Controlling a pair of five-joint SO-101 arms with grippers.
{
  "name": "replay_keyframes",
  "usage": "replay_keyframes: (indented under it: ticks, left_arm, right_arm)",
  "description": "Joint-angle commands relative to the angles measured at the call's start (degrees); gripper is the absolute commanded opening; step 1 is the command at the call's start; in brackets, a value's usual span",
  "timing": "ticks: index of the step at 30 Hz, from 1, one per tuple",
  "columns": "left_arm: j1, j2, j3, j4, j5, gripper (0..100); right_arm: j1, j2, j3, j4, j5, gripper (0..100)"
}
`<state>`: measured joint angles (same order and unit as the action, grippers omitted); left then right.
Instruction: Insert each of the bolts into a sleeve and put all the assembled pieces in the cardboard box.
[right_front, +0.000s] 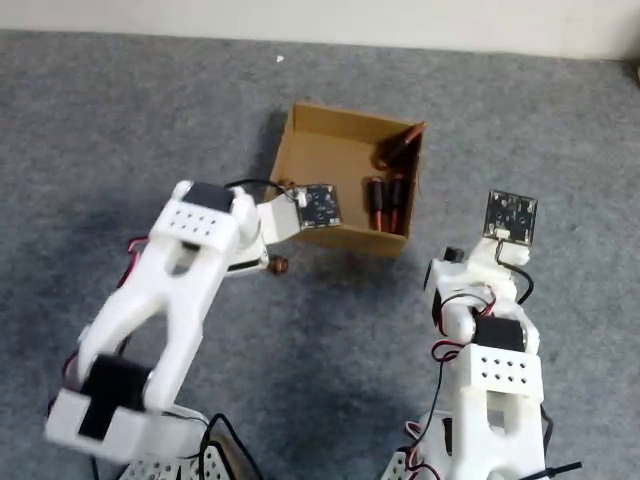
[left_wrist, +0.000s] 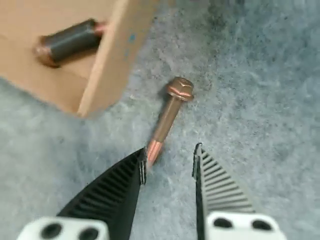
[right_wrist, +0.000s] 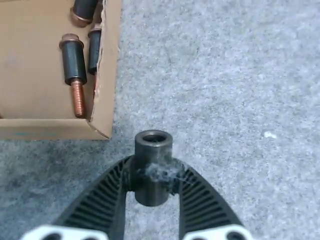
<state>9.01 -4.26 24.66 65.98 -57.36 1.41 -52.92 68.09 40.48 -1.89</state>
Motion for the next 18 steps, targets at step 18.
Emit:
replay_keyframes:
  ticks: [18]
  left_arm:
    - [4.7, 27.5, -17.6, -1.5, -4.0, 9]
  right_arm:
    - [0.6, -1.5, -0.3, -1.8, 0.0, 0.5]
